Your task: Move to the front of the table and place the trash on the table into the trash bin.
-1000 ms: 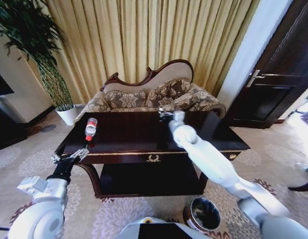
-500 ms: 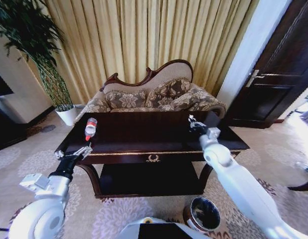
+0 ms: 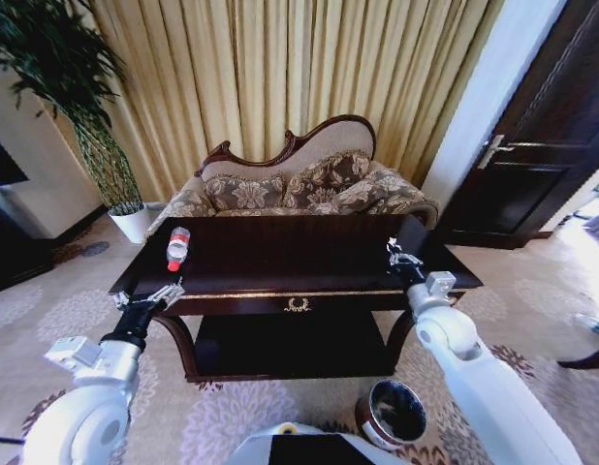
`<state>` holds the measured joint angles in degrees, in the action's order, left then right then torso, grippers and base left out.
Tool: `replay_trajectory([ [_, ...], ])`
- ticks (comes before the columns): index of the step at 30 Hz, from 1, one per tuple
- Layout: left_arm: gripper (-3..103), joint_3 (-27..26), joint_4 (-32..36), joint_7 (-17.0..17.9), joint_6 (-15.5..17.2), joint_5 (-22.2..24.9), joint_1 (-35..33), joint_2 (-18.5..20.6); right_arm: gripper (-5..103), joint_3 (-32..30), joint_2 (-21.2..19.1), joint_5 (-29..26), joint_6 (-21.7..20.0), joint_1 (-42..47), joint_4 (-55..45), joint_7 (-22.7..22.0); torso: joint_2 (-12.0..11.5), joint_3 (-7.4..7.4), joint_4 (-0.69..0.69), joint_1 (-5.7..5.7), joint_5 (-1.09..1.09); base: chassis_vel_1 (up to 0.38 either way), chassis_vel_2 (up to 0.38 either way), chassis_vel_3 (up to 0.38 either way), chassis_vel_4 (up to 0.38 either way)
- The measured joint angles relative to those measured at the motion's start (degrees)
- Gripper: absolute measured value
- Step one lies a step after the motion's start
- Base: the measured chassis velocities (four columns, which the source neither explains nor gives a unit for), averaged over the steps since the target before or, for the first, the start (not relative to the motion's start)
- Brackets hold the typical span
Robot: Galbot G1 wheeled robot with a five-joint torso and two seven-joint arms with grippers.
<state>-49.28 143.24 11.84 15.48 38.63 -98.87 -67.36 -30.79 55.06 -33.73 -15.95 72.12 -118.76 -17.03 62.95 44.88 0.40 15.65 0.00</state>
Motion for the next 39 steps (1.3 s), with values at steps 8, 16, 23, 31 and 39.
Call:
replay_trajectory([
  [8, 100, 0.0, 0.0, 0.0, 0.0, 0.0, -0.1, 0.0, 0, 0.2, 0.4, 0.2, 0.1, 0.0, -0.2, -0.2, 0.0, -0.01, 0.01, -0.02, 0.0, 0.202, -0.2, -0.206, 0.218],
  [16, 100, 0.0, 0.0, 0.0, 0.0, 0.0, -0.2, -0.1, 0, 1.0, 0.6, 1.3, 0.9, 0.1, 0.6, 0.4, 0.0, -0.01, 0.01, -0.03, 0.0, 0.187, -0.187, -0.184, 0.174],
  [23, 100, -0.3, 0.0, 0.0, 0.0, -0.2, -0.4, -0.1, 0, 0.8, 2.3, 2.4, -2.9, 2.5, 3.2, 1.4, 0.0, 0.0, -0.02, -0.02, 0.0, 0.031, -0.029, -0.025, 0.023],
  [31, 100, -0.4, 0.0, 0.0, 0.0, -0.2, -0.4, -0.4, 0, -1.1, 4.8, 12.5, -3.4, 8.5, 13.5, 9.8, 0.0, 0.01, 0.02, 0.02, 0.0, 0.0, 0.0, 0.0, 0.0],
  [39, 100, -0.5, 0.0, 0.0, 0.1, -0.2, -0.5, -0.5, 0, -3.4, 10.4, 25.8, 4.2, 8.2, 36.5, 16.1, 0.0, 0.0, 0.0, 0.0, 0.01, 0.0, 0.0, 0.0, 0.0],
])
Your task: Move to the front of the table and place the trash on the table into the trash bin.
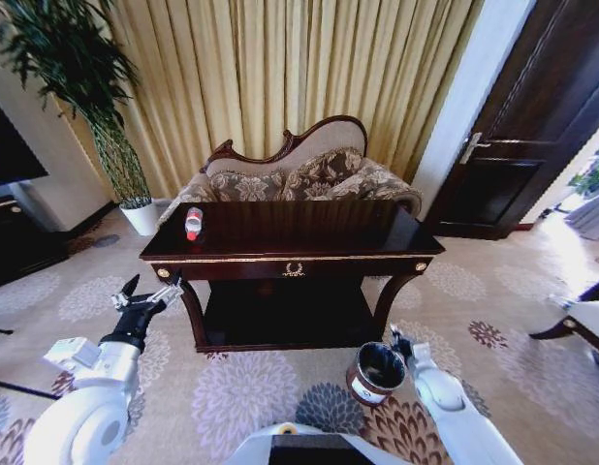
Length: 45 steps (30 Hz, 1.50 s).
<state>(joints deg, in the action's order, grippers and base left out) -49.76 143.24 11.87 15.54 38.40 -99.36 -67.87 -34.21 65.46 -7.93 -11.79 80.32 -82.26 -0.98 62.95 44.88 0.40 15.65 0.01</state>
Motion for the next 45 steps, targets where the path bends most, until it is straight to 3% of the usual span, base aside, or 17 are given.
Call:
replay_trajectory([
  [6, 100, 0.0, 0.0, 0.0, 0.0, -0.1, -0.1, -0.1, -2, -0.4, 0.5, 2.0, 1.0, -1.1, 3.1, -0.5, 0.0, 0.0, -0.01, 0.0, -0.01, 0.0, 0.0, 0.0, 0.0],
  [7, 100, 0.0, 0.0, 0.0, 0.0, -0.1, -0.1, -0.1, 7, -0.4, 0.5, 2.3, 1.3, -1.3, 3.4, -0.7, 0.0, 0.0, -0.01, 0.0, -0.01, 0.0, 0.0, 0.0, 0.0],
  [9, 100, 0.1, 0.0, 0.0, 0.0, -0.2, -0.1, -0.1, 7, -0.4, 0.5, 2.4, 1.5, -1.4, 3.5, -0.9, 0.0, 0.0, -0.01, 0.0, -0.01, 0.0, 0.0, 0.0, 0.0],
  [14, 100, 0.1, 0.0, 0.0, 0.0, -0.5, -0.4, -0.4, 30, -0.3, 0.5, 2.5, 2.0, -1.8, 3.8, -1.6, 0.0, 0.0, 0.0, 0.0, -0.01, 0.0, 0.0, 0.0, 0.0],
  [20, 100, 0.1, 0.0, 0.0, 0.0, -0.7, -0.7, -0.5, 46, -0.2, 0.5, 2.4, 2.7, -2.1, 4.1, -2.2, 0.0, 0.0, 0.0, 0.0, -0.01, 0.0, 0.0, 0.0, 0.0],
  [22, 100, 0.0, 0.0, 0.0, 0.0, -0.7, -0.8, -0.5, 63, -0.2, 0.5, 0.5, 5.6, -2.3, 3.1, -3.8, 0.0, 0.0, 0.01, 0.0, 0.0, 0.0, 0.0, 0.0, 0.0],
  [24, 100, 0.0, 0.0, 0.0, 0.0, -0.7, -0.8, -0.5, 63, -0.2, 0.5, -0.6, 6.2, -2.3, 2.3, -4.1, 0.0, 0.0, 0.02, 0.0, 0.0, 0.0, 0.0, 0.0, 0.0],
  [26, 100, 0.0, 0.0, 0.0, 0.0, -0.7, -0.8, -0.5, 79, -0.8, 0.5, -7.7, 7.7, -1.7, -4.9, -5.2, 0.0, 0.0, -0.01, 0.0, -0.01, 0.0, 0.0, 0.0, 0.0],
  [28, 100, 0.0, 0.0, 0.0, 0.0, -0.8, -0.8, -0.5, 79, -1.1, 0.5, -10.1, 7.6, -1.4, -8.3, -5.5, 0.0, 0.0, -0.01, 0.0, 0.0, 0.0, 0.0, 0.0, 0.0],
  [29, 100, 0.1, 0.0, 0.0, 0.0, -0.8, -0.8, -0.5, 89, -1.7, 0.5, -12.7, 7.2, -0.9, -12.7, -5.6, 0.0, 0.0, -0.01, 0.0, -0.02, 0.0, 0.0, 0.0, 0.0],
  [31, 100, 0.2, 0.0, 0.0, 0.0, -0.8, -0.8, -0.5, 89, -2.1, 0.4, -14.7, 6.6, -0.5, -17.1, -5.9, 0.0, 0.0, -0.01, 0.0, -0.03, 0.0, 0.0, 0.0, 0.0],
  [34, 100, 0.3, 0.0, 0.0, 0.0, -0.9, -0.8, -0.5, 99, -2.4, 0.1, -17.7, 5.1, -0.1, -25.1, -7.3, 0.0, 0.0, 0.0, 0.0, -0.03, 0.0, 0.0, 0.0, 0.0],
  [45, 100, 0.0, 0.0, 0.0, -0.1, -0.8, -0.6, -0.6, 100, -1.1, -0.5, -19.1, 1.7, 0.5, -42.3, -10.1, 0.0, 0.0, 0.0, -0.01, -0.01, 0.0, 0.0, 0.0, 0.0],
])
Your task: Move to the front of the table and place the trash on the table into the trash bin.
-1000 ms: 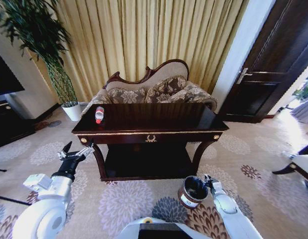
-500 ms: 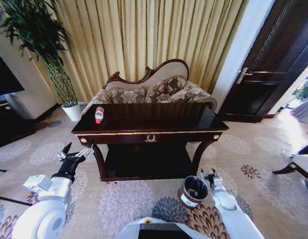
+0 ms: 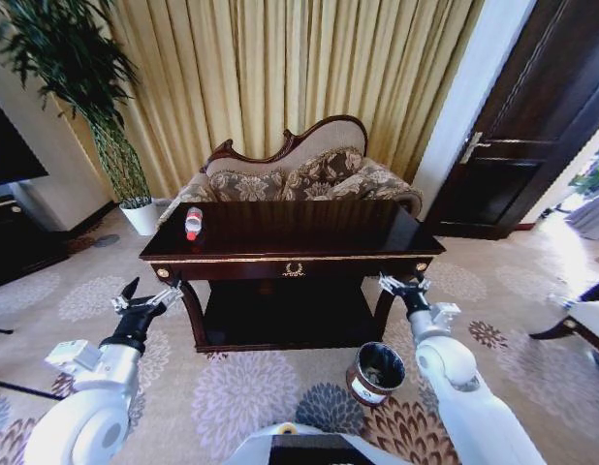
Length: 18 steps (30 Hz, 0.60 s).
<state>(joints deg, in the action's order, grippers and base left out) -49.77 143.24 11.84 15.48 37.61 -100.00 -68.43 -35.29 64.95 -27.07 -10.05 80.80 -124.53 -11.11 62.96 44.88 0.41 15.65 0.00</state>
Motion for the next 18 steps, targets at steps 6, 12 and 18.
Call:
replay_trajectory([
  [6, 100, 0.1, 0.0, 0.0, 0.0, 0.0, 0.0, 0.0, 100, 1.7, -0.1, -0.2, -0.8, -0.3, -3.5, -2.0, 0.0, 0.0, -0.01, 0.0, -0.01, 0.0, 0.0, 0.0, 0.0],
  [12, 100, -0.1, 0.0, -0.1, -0.1, 0.1, 0.0, 0.0, 100, 2.0, -0.1, 0.3, -0.8, 0.0, -3.9, -1.9, 0.0, 0.0, 0.0, -0.01, 0.0, -0.017, 0.012, 0.016, -0.022],
  [18, 100, 0.2, 0.0, -0.1, -0.1, 0.1, 0.2, 0.0, 100, 2.3, -0.3, 0.5, -0.8, 0.0, -3.9, -1.4, 0.0, -0.01, 0.0, -0.01, 0.0, -0.108, 0.11, 0.123, -0.109],
])
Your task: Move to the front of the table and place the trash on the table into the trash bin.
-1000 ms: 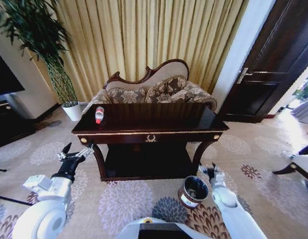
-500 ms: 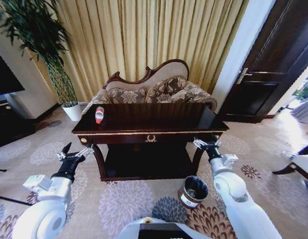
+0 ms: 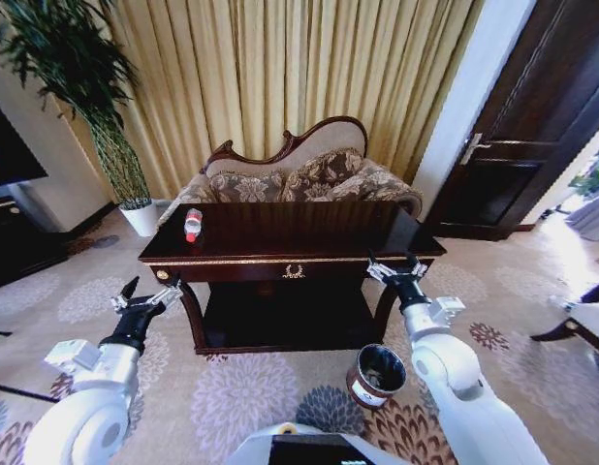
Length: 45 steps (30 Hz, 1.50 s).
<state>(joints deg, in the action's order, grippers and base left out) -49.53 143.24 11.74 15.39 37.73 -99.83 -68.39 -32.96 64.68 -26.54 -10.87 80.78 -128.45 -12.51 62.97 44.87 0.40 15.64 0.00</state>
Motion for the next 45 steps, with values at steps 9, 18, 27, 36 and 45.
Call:
replay_trajectory([
  [9, 100, -0.1, 0.0, 0.0, 0.0, 0.0, -0.1, -0.1, 100, 1.1, 0.0, 0.5, 0.1, 0.0, -0.2, 0.2, 0.0, 0.01, -0.01, 0.01, 0.01, -0.227, 0.207, 0.221, -0.217],
  [18, 100, 0.0, 0.0, 0.0, 0.0, -0.1, 0.0, -0.2, 100, 1.8, -0.1, 1.1, -0.1, 0.2, -1.0, 0.1, 0.0, 0.03, -0.01, 0.05, -0.01, -0.183, 0.19, 0.186, -0.194],
  [27, 100, 0.0, 0.0, 0.4, 0.1, -0.1, 0.2, 0.1, 100, 3.1, 0.0, 1.4, -0.5, 0.1, -1.4, -0.5, 0.0, -0.01, 0.0, -0.02, 0.0, -0.022, 0.027, 0.017, -0.028],
  [36, 100, -1.3, 0.0, 2.6, 3.2, 2.7, 2.3, 3.3, 100, 3.9, -0.4, 0.6, -1.7, -0.4, -1.9, -1.5, 0.0, 0.01, -0.01, 0.01, -0.01, 0.0, 0.0, 0.0, 0.0],
  [45, 100, -1.9, -1.5, 10.4, 11.1, 11.3, 10.9, 15.1, 100, 3.9, -0.6, 0.5, -1.8, -0.4, -0.9, -1.9, 0.0, 0.01, 0.01, 0.01, 0.0, 0.0, 0.0, 0.0, 0.0],
])
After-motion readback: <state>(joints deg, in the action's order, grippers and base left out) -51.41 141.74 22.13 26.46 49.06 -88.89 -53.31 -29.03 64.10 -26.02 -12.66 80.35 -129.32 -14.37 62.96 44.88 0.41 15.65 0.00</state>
